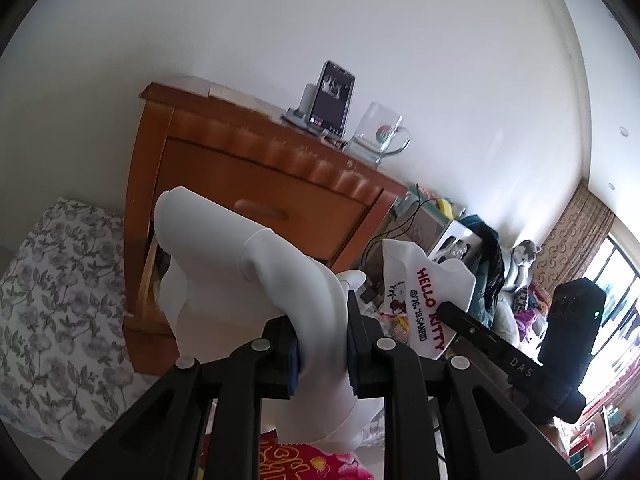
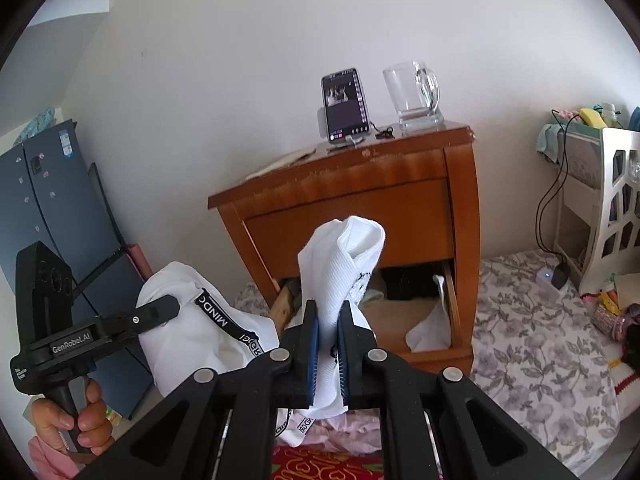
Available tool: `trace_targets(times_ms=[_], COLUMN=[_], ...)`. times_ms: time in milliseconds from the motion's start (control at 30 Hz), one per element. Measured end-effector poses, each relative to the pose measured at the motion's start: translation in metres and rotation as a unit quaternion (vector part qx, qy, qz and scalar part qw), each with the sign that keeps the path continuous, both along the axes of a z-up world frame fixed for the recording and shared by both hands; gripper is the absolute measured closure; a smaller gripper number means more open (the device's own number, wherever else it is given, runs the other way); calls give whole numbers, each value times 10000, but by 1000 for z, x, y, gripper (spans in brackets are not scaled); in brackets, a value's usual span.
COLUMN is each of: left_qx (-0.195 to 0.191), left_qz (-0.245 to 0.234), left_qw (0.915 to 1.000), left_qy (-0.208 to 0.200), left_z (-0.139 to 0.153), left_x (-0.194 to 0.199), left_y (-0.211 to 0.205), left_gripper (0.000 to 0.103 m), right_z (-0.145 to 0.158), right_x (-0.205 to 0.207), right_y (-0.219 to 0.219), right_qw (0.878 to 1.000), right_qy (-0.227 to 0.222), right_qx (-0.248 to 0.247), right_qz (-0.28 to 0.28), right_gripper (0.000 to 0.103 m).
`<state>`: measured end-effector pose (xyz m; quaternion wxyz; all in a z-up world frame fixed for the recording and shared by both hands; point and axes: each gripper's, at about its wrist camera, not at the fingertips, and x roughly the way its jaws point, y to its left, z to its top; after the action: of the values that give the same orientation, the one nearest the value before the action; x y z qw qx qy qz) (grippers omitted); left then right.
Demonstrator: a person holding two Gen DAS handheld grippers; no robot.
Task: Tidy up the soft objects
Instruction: 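Lift both held white items out of the drawer and lower them toward the bed, then open both grippers to drop the white shirt and sock on the bed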
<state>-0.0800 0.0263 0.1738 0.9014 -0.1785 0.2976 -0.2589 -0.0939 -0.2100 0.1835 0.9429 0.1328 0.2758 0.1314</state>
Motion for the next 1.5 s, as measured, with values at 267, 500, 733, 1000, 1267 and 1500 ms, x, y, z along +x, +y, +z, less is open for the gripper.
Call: trace_targets(times_ms=[267,500,733,1000,1267,1500], left_qx=[149,296,404,503,736,893], left_qz=[-98,-196,-275,-162,134,354], left_qw=[9992,9967,9929,9823,9683,9593], left_qy=[354,725,1087,1798,2383,2657], left_z=[-25,-49,-74,-120,-167,-191], left_x=[1,7,16,34,47,54], left_y=[-5,-13,-23,-30,-27,-21], left_gripper=[83,83,82,82,82,82], right_z=[-26,-56,-75,-116,-157,-188], right_x=[-3,0,6,20,32,38], right_y=[8,10,7,7,3,-4], right_qw=[9990,9961,9935,9850,9744,9658], right_qy=[401,837,1099,1695,2230,2584], right_qx=[-167,-242,-242,-159,-162,-175], right_qz=[104,160,156,279,227,98], right_gripper=[94,94,94,94,94,92])
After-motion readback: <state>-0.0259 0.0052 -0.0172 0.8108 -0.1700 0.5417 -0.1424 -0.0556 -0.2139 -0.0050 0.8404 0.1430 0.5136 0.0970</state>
